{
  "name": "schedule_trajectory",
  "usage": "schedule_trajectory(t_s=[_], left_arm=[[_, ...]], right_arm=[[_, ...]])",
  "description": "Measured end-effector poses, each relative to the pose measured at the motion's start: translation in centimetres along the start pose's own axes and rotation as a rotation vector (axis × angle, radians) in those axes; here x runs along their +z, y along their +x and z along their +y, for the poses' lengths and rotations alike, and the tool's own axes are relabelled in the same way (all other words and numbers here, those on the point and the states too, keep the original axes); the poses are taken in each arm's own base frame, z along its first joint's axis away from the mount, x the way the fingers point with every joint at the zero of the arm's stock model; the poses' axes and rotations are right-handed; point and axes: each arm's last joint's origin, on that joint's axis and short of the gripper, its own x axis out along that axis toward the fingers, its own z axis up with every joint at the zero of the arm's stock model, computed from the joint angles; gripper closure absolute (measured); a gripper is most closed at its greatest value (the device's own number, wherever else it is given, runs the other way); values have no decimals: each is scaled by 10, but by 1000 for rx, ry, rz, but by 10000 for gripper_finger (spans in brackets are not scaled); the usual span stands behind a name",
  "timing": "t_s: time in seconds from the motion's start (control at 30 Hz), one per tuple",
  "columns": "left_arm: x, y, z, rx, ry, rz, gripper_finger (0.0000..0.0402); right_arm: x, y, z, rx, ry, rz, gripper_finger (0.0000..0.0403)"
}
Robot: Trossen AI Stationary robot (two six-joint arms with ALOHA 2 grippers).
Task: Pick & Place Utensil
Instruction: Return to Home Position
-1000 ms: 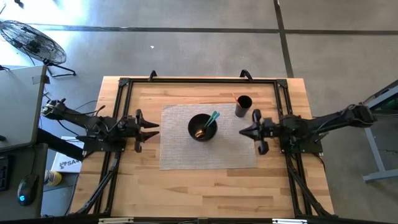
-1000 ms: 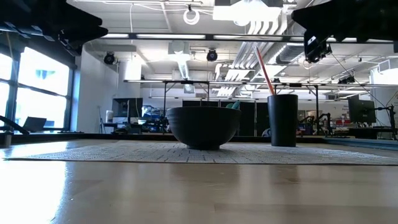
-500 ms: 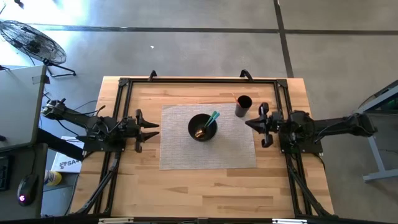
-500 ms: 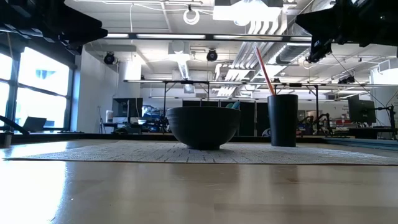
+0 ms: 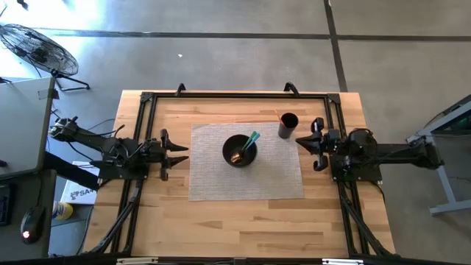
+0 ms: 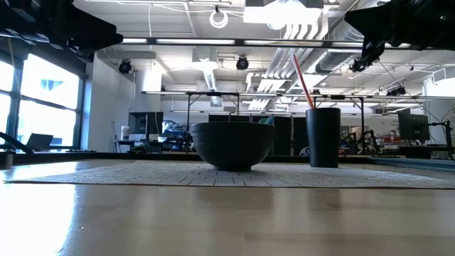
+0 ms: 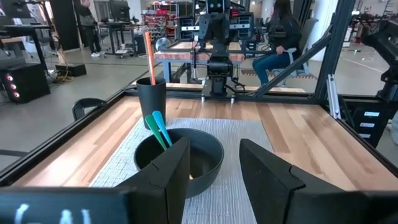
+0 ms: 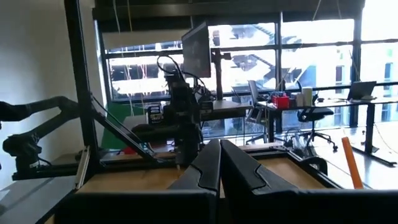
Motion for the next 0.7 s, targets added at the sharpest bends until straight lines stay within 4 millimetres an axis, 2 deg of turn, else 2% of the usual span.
schedule_trajectory(t_s=[0.27,0.47,0.57,0.7], left_arm=[[0,0,0,0,1,-1,263],[0,0,0,1,4,-1,263],[0,0,0,1,7,1,263],[-2,0,0,2,11,18,263]], right_arm=[[-6,-10,-3,-98,-4,80,401],[-8,-15,0,-18,22,108,401],[-21,-16,0,22,35,104,401],[-39,-19,-2,-24,30,113,401]])
